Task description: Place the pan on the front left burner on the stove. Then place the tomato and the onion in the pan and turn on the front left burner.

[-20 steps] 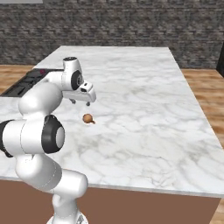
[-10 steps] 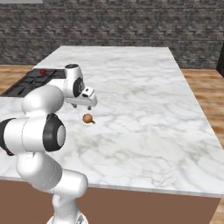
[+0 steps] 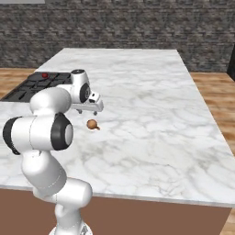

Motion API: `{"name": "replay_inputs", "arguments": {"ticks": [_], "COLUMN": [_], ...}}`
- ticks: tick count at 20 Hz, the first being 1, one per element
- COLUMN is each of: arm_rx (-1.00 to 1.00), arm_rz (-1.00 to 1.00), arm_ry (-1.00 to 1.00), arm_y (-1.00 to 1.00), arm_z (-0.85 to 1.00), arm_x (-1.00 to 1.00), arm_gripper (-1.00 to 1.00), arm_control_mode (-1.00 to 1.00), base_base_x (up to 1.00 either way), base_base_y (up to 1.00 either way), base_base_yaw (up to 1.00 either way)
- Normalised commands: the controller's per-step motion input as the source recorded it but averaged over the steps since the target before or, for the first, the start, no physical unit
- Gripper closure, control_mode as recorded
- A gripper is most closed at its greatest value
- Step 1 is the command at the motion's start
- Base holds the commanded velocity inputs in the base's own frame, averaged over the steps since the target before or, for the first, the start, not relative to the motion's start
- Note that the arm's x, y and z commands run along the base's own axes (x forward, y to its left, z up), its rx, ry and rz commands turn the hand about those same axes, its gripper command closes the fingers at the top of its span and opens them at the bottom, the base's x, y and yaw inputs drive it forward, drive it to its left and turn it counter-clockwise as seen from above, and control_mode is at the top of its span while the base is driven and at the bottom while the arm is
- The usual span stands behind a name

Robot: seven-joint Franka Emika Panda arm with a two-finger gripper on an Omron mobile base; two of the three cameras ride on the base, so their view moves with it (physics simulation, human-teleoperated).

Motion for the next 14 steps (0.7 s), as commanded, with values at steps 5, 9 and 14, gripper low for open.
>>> {"name": "replay_inputs", "arguments": {"ticks": [5, 9, 14], "arm_rx": [0.00, 0.00, 0.00], "arm_rz": [0.05, 0.05, 0.06], "arm_ry": [0.00, 0.00, 0.00], "arm_y": [0.05, 0.00, 0.00], "arm_z": [-0.18, -0.22, -0.23], "arm_x": [0.17, 0.13, 0.14], "arm_gripper": [-1.00, -1.00, -1.00], "arm_control_mode": [-1.00, -1.00, -1.00], "base_base_x": [0.00, 0.00, 0.00], "base_base_y": [0.00, 0.00, 0.00], "base_base_yaw": [0.00, 0.00, 0.00]}}
